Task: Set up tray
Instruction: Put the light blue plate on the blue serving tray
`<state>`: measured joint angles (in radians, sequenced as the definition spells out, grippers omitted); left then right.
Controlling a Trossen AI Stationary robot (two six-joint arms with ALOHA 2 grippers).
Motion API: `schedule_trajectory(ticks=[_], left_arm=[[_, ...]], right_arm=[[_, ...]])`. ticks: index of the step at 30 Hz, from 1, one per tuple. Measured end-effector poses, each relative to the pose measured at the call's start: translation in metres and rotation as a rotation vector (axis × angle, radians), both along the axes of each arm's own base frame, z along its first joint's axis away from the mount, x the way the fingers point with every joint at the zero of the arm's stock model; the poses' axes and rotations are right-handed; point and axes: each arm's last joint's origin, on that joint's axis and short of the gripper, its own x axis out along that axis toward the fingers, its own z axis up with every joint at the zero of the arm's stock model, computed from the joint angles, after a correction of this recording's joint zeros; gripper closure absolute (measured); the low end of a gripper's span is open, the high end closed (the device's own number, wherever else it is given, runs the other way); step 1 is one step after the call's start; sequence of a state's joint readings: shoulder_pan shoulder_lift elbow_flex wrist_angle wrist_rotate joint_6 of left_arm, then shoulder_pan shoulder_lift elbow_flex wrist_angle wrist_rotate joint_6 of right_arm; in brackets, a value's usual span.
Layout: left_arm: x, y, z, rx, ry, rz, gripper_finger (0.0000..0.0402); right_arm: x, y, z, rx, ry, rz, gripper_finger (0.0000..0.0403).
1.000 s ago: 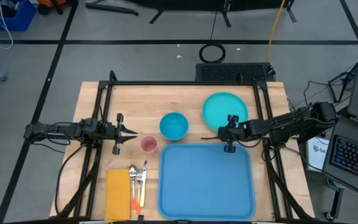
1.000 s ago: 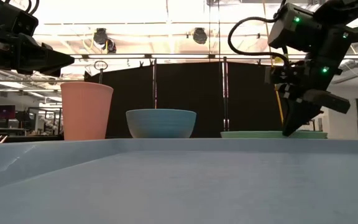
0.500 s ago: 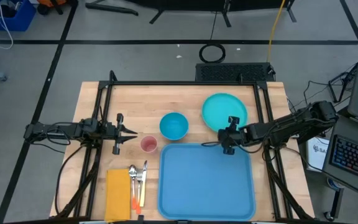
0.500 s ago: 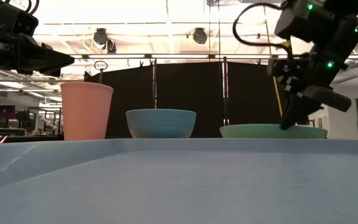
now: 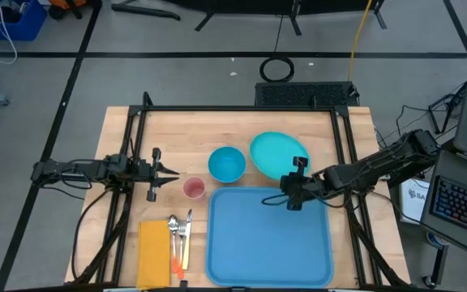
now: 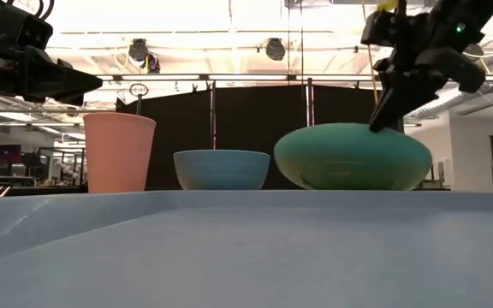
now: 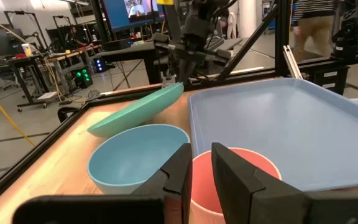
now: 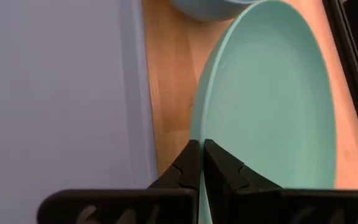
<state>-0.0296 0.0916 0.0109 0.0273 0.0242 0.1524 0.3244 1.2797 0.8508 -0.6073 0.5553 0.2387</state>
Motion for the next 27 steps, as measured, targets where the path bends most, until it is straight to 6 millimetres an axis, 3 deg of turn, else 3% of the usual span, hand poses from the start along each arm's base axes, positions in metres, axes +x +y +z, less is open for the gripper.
schedule_trajectory(ticks=[16, 27], left_arm=[[0.0, 0.0, 0.0, 0.0, 0.0, 0.0, 0.0334], [0.0, 0.0, 0.0, 0.0, 0.0, 0.0, 0.0334]], right_arm=[[-0.013, 0.037, 0.008, -0.007, -0.085, 0.035, 0.0402], [-0.011, 0.062, 0.015, 0.1, -0.207, 0.125, 0.0402]])
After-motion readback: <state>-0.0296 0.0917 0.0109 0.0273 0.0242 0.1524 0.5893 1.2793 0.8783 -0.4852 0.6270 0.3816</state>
